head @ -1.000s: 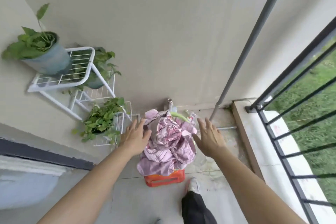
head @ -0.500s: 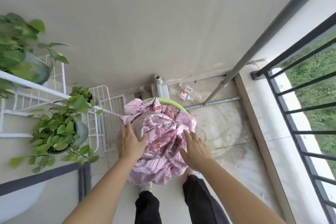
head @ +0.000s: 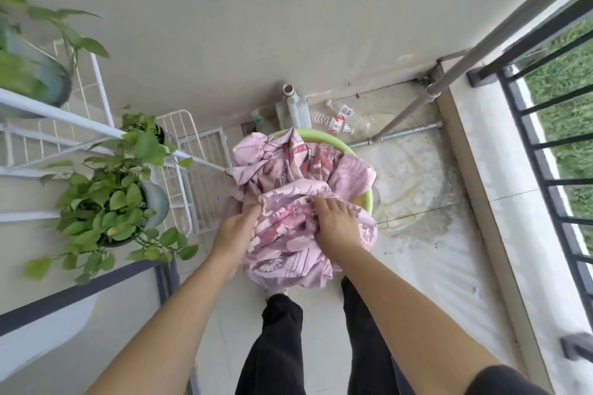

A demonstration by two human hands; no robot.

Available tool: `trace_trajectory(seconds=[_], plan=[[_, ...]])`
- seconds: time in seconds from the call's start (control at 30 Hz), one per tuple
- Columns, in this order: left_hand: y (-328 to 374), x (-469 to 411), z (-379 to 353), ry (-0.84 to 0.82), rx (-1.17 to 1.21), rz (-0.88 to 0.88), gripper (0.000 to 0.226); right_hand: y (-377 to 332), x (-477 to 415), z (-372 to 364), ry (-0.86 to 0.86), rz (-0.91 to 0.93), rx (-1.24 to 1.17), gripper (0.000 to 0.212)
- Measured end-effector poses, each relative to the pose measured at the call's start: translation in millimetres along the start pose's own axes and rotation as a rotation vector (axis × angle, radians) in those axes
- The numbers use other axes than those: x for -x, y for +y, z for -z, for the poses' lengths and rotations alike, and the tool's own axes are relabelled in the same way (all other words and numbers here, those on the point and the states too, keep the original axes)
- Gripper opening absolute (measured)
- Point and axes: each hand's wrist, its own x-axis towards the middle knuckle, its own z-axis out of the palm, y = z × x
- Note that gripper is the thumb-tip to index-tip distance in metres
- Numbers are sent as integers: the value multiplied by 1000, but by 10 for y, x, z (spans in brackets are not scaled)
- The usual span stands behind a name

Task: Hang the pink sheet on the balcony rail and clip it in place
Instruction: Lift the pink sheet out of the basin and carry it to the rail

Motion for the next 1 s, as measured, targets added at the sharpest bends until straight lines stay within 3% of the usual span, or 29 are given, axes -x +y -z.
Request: trace_trajectory(seconds=[0.1,0.2,0.3,0.43,0.57,0.67,0.73,0.83,1.0], plan=[[67,109,197,-92,-12,-66,28,-174,-62,298,20,44,39,41],[252,250,309,-23,-50,-164,35,-287,-25,664,7,22,12,28],[674,584,386,57,76,-234,32,-329,140,1017,100,-8,-23,38],[1439,1228,482,-7,266,-436,29,-463,544,1528,210,35,-8,69],[2208,1979,751,-81,514,-630,30,-594,874,2162,473,-172,-278,54],[2506,2456,981,-160,634,-742,33,-641,1070,2528,408,-306,-440,30],[2593,2751,1080,-195,561,-867,41,-705,1216,2750,391,-308,-576,27],[2775,3169,1213,-196,512,-1056,47,-829,1433,3151,505,-249,-635,21],[3094,3817,1415,-206,588,-1287,42,-1125,1847,3738,627,-231,-641,36]])
